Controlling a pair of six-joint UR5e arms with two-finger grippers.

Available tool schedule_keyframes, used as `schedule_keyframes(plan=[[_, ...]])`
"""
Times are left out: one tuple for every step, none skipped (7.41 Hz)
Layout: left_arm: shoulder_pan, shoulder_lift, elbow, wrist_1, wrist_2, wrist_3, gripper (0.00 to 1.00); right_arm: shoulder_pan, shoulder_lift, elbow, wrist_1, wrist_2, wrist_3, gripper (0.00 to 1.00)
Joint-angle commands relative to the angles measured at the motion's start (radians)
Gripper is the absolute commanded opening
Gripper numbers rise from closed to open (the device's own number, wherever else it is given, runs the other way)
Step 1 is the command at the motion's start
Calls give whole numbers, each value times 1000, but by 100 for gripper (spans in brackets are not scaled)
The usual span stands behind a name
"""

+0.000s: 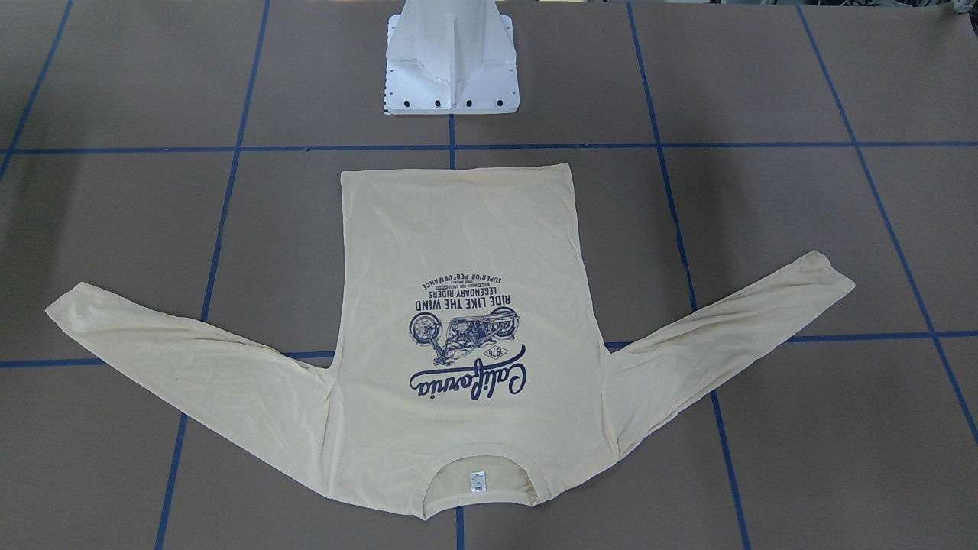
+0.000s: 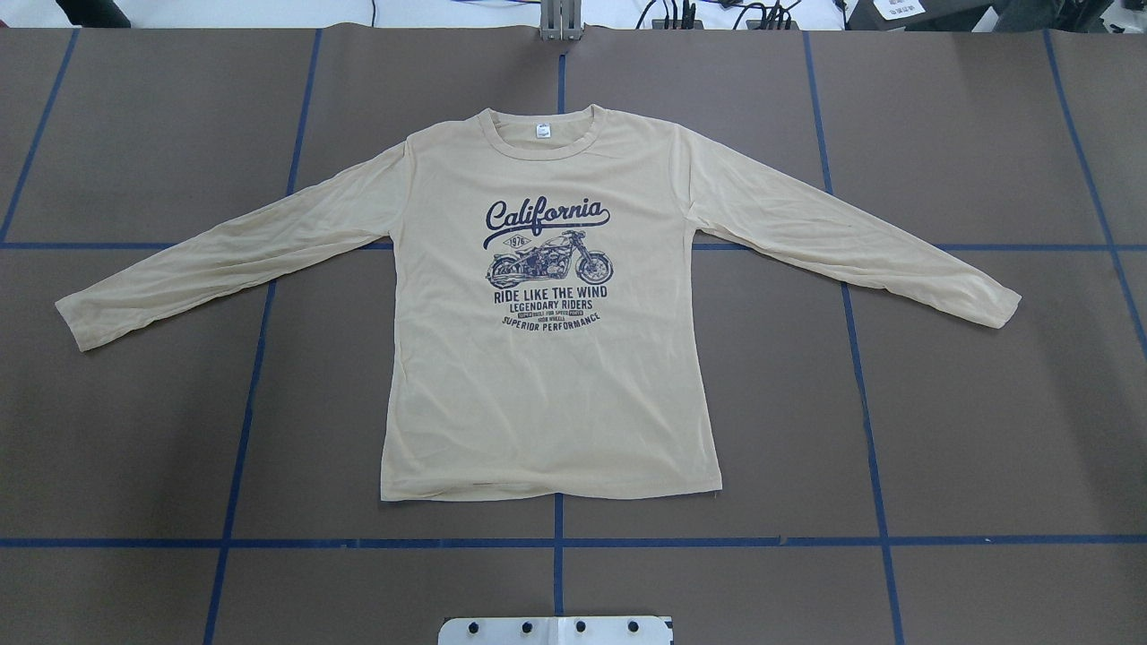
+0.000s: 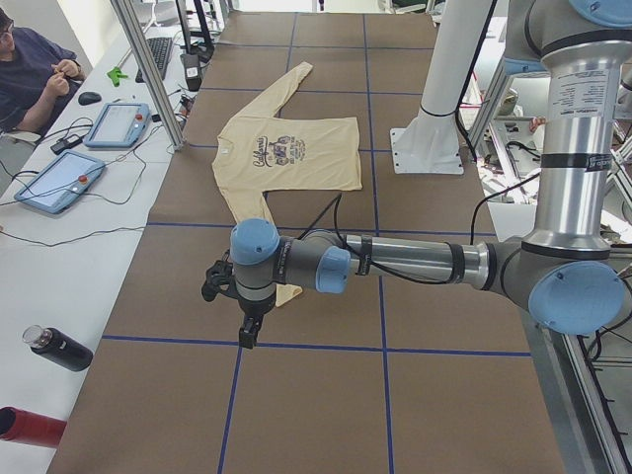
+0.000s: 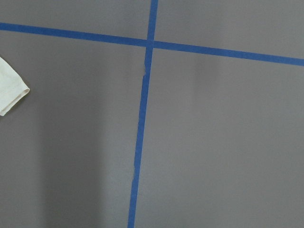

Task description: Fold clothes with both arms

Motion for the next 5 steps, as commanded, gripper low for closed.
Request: schedule_keyframes(plan=[[0,-1,-2,-6,2,2,100,-1,1,0,1,0,0,100],[0,-1,-17,-21,2,2,100,-1,3,14,1,6,2,100],[0,-1,-49,-23,11,0,100,-1,14,29,27,6,2,100],[0,-3,-63,-23,12,-1,100,-1,15,28,108,3,6,100],[2,-38,-67,-26,11,-7,100,-3,15,25,220,2,9,100]])
